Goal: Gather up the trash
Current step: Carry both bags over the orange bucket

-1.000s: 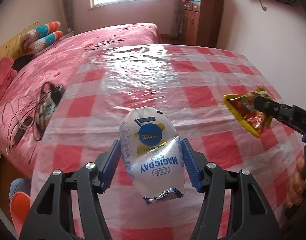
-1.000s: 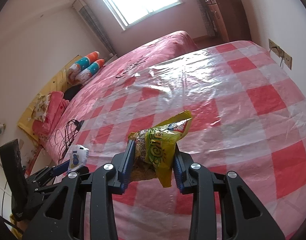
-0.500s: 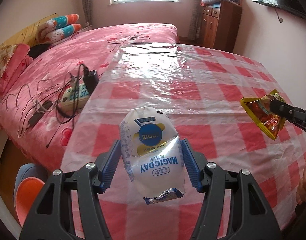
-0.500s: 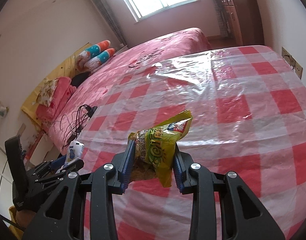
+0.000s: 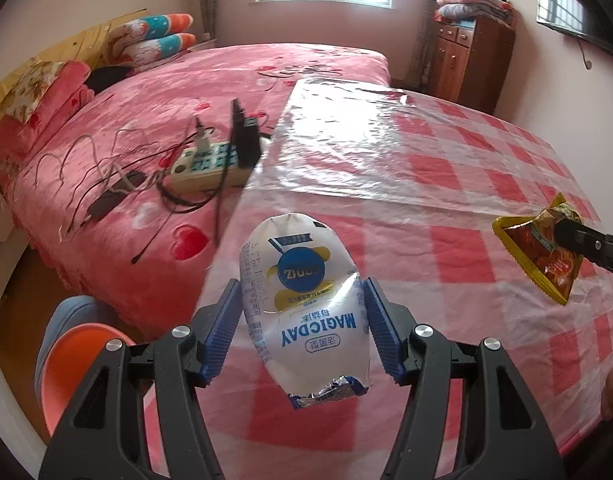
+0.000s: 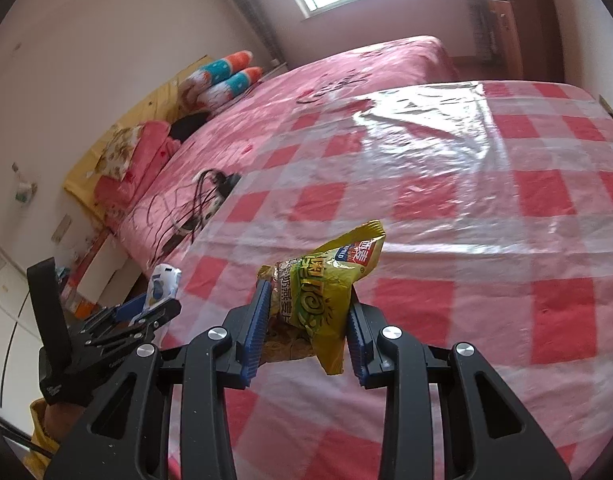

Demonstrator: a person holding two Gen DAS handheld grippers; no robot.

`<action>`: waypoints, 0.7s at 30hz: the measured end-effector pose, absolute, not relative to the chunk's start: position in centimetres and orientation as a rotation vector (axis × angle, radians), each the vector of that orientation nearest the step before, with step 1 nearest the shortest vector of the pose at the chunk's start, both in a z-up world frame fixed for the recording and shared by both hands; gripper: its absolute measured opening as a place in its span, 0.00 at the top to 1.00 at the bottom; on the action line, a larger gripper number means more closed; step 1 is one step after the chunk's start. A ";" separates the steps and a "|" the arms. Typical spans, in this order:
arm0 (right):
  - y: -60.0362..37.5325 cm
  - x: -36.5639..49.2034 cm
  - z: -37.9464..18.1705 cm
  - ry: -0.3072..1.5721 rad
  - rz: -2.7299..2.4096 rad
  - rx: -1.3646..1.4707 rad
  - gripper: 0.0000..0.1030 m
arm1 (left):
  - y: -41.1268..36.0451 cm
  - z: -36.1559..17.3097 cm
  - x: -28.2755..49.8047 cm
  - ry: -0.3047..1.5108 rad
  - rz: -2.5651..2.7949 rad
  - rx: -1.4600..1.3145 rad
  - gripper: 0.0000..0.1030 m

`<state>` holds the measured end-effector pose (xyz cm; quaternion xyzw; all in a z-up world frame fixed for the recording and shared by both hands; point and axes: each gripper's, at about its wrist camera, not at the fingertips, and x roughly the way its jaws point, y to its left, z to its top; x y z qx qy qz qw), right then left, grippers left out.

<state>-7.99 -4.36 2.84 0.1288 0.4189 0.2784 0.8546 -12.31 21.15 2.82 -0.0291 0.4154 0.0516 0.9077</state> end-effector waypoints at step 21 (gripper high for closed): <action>10.0 -12.2 4.3 0.965 0.830 0.052 0.64 | 32.1 0.6 -18.9 0.885 0.284 -0.194 0.40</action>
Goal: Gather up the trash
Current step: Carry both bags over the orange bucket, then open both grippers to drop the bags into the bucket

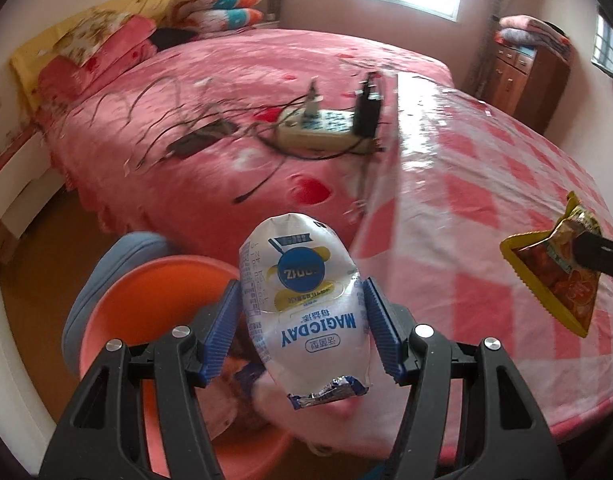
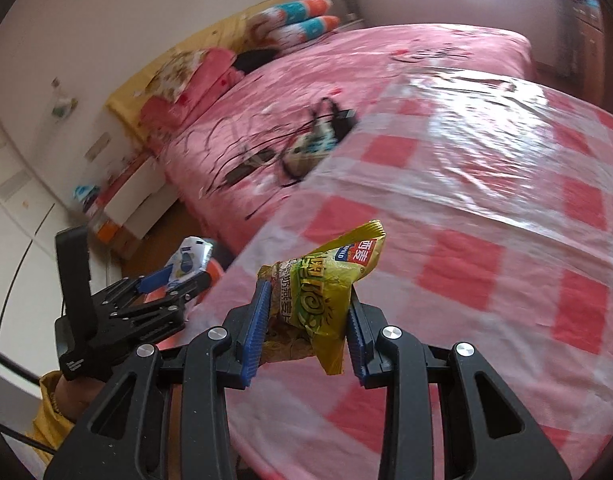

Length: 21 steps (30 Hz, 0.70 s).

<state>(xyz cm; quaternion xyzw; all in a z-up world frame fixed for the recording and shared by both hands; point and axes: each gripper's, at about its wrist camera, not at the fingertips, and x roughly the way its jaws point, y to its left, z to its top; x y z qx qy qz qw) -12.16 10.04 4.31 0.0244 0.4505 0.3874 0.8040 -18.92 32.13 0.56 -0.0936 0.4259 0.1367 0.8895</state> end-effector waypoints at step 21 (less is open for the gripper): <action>25.6 -17.6 3.9 0.969 1.092 -0.180 0.61 | 43.3 -4.0 -25.5 0.889 0.466 -0.471 0.37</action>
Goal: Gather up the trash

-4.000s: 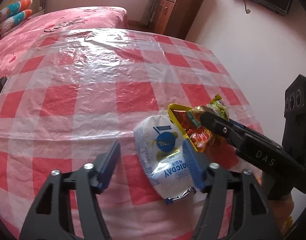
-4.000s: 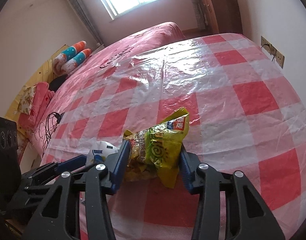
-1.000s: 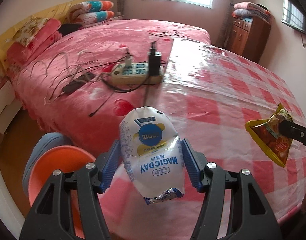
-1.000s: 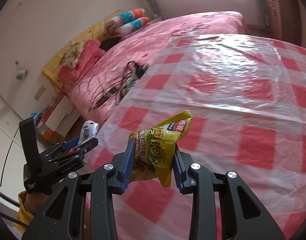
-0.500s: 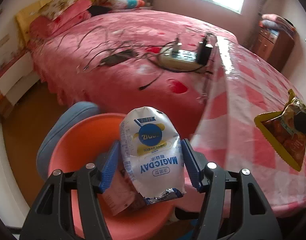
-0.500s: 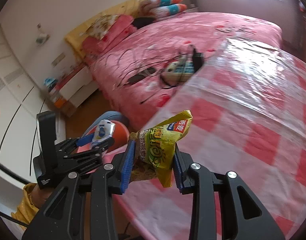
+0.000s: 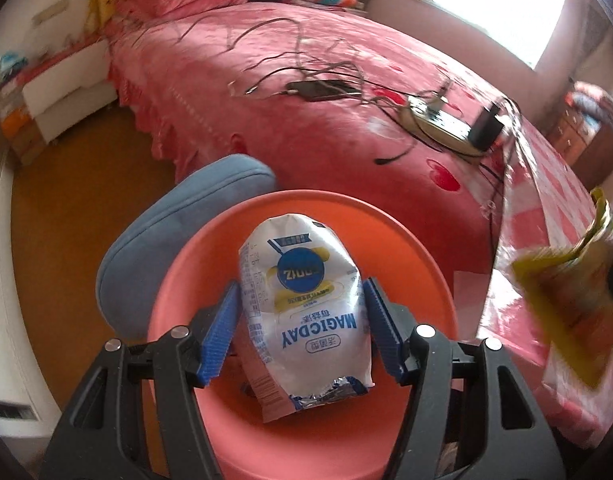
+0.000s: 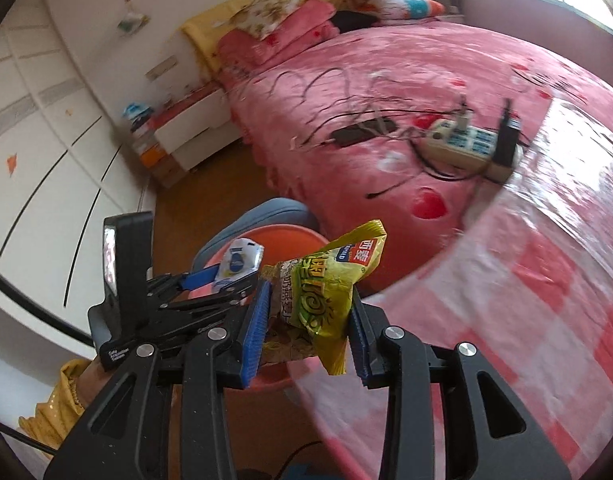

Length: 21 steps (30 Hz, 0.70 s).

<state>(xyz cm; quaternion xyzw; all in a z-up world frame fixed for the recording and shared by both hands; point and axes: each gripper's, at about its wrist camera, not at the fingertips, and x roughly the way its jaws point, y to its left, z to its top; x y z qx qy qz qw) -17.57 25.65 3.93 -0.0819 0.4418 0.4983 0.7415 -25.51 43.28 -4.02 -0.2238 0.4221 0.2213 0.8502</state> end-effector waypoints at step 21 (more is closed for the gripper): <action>14.6 -13.3 5.4 0.773 0.807 0.060 0.08 | 42.0 2.1 -25.7 0.640 0.466 -0.421 0.06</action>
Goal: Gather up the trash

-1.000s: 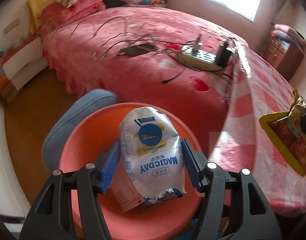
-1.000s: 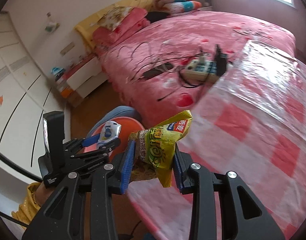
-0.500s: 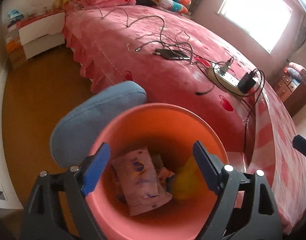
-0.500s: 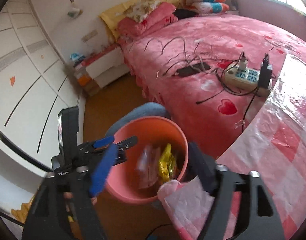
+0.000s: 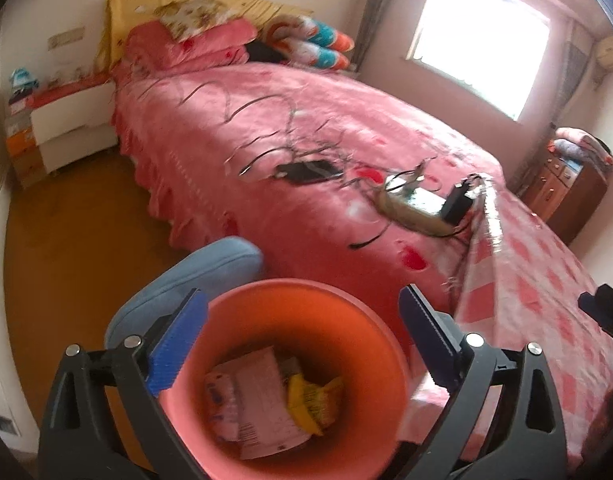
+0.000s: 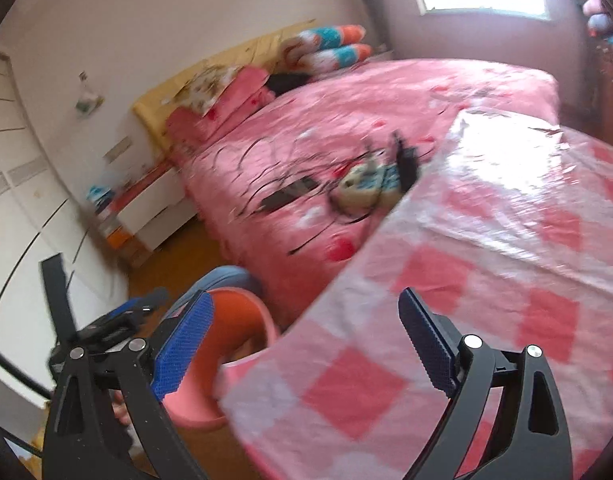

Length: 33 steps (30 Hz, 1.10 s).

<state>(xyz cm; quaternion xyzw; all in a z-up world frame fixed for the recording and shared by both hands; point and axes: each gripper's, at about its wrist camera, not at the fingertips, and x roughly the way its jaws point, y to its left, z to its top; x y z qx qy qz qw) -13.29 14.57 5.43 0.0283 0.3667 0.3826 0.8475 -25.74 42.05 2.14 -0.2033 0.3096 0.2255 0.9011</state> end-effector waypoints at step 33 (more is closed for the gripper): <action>-8.1 -12.6 6.5 0.560 0.188 0.092 0.05 | 20.0 8.7 -15.6 0.638 0.045 -0.188 0.04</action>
